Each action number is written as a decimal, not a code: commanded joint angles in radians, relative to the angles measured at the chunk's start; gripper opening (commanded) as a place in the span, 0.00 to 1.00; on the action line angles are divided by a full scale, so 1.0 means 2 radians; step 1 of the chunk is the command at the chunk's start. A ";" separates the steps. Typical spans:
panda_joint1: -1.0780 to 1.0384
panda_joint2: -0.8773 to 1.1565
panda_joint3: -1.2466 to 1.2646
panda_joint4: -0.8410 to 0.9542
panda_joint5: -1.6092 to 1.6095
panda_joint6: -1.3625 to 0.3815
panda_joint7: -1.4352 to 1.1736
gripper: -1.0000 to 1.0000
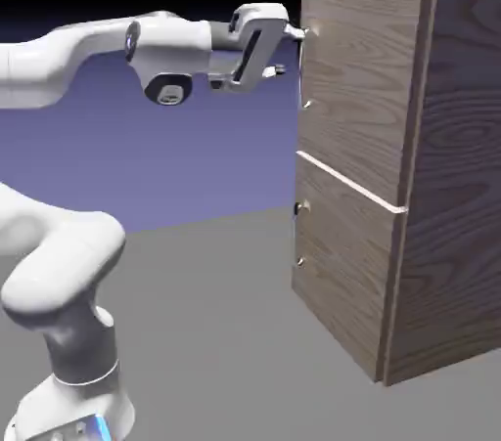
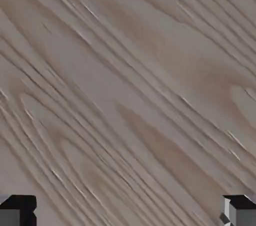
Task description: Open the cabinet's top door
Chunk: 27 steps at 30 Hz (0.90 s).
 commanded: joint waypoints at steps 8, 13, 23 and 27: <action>-0.067 -0.054 0.089 0.035 0.165 -0.001 0.174 0.50; -0.110 -0.078 0.125 0.057 0.231 -0.012 0.237 0.50; -0.177 -0.141 0.116 0.056 0.278 -0.121 0.236 0.00; -0.160 -0.199 0.082 0.001 0.292 -0.208 0.234 0.00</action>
